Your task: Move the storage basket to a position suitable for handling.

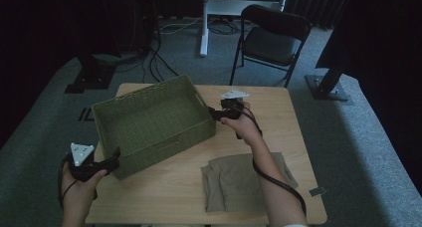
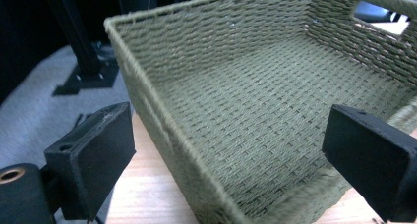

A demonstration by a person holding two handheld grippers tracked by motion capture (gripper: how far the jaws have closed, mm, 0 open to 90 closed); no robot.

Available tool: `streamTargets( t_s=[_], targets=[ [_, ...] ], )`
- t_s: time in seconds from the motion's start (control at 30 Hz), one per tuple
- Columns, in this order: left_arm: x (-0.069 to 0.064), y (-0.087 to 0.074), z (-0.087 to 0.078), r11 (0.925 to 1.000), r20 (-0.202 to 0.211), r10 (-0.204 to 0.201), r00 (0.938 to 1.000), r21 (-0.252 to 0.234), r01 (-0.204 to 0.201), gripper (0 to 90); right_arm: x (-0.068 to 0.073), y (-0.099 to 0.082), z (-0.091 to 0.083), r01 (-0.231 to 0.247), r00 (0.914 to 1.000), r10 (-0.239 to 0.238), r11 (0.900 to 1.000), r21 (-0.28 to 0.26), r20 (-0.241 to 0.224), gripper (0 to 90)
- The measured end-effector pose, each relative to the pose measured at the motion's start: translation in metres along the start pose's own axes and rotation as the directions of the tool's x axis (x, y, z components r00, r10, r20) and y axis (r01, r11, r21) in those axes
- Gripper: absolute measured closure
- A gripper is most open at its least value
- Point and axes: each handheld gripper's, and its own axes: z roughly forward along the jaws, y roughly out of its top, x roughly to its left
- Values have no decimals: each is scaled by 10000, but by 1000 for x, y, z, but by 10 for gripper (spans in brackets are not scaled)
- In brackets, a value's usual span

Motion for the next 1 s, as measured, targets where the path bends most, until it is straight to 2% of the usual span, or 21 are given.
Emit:
streamTargets(
  t_s=[0.13,0.2,0.27,0.37,0.43,0.5,0.53,0.57,0.6,0.7,0.83,0.9,0.97,1.0],
  targets=[
    [8,0,5,9993,-21,-379,9993,-24,379,64,1,-1,10,-5,10000,5,10000,38,-2,420],
    [11,2,9,9990,-1,-443,9990,2,443,64,3,-2,15,75,10000,-75,9999,97,-2,446],
    [13,3,13,9979,52,-639,9979,50,639,74,6,-3,20,61,9999,-58,9995,297,-85,463],
    [14,3,23,9958,378,-873,9955,297,862,154,9,-4,27,284,9996,-287,9984,489,59,468],
    [14,3,30,9955,338,-861,9957,425,846,167,11,-5,29,235,9997,-238,9981,575,61,493],
    [14,2,35,9922,401,-1137,9927,558,1114,219,13,-5,32,176,9998,-180,9982,572,59,525],
    [14,2,35,9922,401,-1137,9927,558,1114,241,13,-5,32,176,9998,-180,9982,572,59,525],
    [15,2,40,9823,438,-1709,9843,856,1668,241,14,-5,33,171,9998,-178,9977,655,102,553],
    [17,3,41,9783,501,-1905,9804,926,1854,316,14,-6,34,115,9999,-122,9964,839,89,580],
    [20,3,41,9693,438,-2339,9713,885,2295,351,14,-7,35,71,9998,-90,9949,1006,177,635],
    [19,4,37,9772,217,-2038,9788,656,2020,409,15,-9,35,-106,9998,91,9950,996,149,693],
    [20,5,36,9768,185,-2040,9788,710,2023,458,16,-8,34,-143,9998,125,9942,1062,172,734],
    [22,4,33,9833,-158,-1563,9876,918,1571,557,18,-8,33,-137,9996,110,9935,1134,241,771],
    [23,4,32,9824,-253,-1562,9874,998,1579,564,18,-8,32,-157,9996,128,9933,1149,257,774]
  ],
)
